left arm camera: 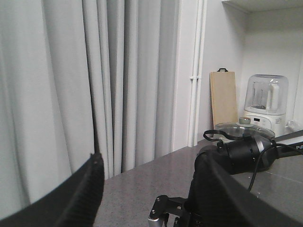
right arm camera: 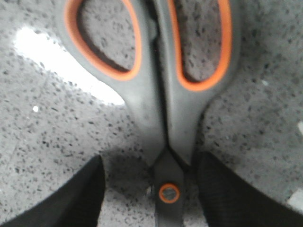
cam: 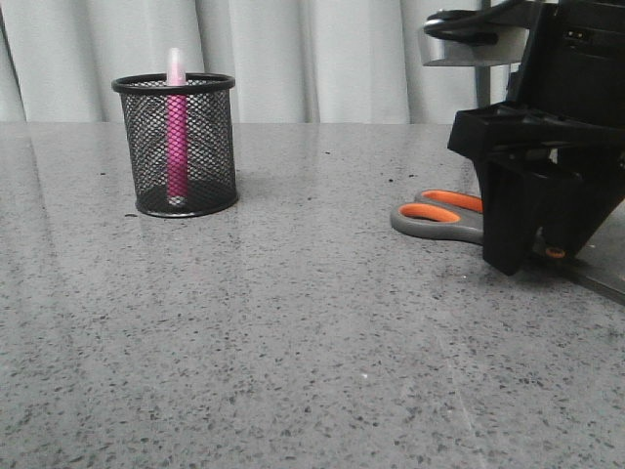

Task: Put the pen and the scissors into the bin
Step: 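Grasp the grey-and-orange scissors by the blades with the right gripper, then carry the scissors upright with the right gripper above the mesh cup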

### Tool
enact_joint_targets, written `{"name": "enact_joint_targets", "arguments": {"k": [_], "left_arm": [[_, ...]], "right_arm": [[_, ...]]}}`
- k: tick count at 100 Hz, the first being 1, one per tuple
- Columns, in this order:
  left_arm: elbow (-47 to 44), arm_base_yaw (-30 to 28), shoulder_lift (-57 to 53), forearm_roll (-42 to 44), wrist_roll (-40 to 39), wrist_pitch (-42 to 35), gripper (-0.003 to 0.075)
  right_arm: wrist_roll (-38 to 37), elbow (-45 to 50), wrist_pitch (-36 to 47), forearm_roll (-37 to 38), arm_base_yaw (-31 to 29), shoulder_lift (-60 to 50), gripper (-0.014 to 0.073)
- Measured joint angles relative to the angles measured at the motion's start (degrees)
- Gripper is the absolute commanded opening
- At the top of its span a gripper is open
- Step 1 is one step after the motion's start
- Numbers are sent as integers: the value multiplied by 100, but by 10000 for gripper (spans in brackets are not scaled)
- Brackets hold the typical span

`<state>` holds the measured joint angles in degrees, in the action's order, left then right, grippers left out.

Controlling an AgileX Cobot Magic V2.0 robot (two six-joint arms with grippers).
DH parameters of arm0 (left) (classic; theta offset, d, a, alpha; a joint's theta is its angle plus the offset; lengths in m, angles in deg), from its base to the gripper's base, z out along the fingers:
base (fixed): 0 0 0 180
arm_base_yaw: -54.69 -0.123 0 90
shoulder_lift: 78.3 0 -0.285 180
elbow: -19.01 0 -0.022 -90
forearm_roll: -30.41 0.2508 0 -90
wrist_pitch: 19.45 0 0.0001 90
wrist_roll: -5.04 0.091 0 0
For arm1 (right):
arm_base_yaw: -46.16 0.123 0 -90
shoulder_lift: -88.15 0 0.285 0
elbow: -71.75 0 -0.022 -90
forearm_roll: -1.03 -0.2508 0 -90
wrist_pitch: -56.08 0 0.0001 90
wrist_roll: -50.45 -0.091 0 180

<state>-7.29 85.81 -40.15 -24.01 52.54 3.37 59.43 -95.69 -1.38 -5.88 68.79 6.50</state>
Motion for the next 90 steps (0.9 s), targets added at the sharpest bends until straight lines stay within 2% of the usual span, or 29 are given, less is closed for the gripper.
{"name": "enact_joint_targets", "arguments": {"k": [13,24,48,60,72,90], "left_arm": [[0,0,0,-28,0,13,387],[0,0,0,-42,0,13,387],[0,0,0,-55,0,39,387],[0,0,0,-90,0,41,387],[0,0,0,-127,0,41,387],[-9,0,0,-140,0,51,387]], "right_arm": [[21,147,175,120,-14,-69,155],[21,200,260,212,-31,-98,-76],[34,56,263,161,-13,-123,-67],[34,-574,404,84,197,-217,-67],[113,-1428,1022,-201,529,-411,-68],[971,-2009,2729,-1031,1266,-395,-73]]}}
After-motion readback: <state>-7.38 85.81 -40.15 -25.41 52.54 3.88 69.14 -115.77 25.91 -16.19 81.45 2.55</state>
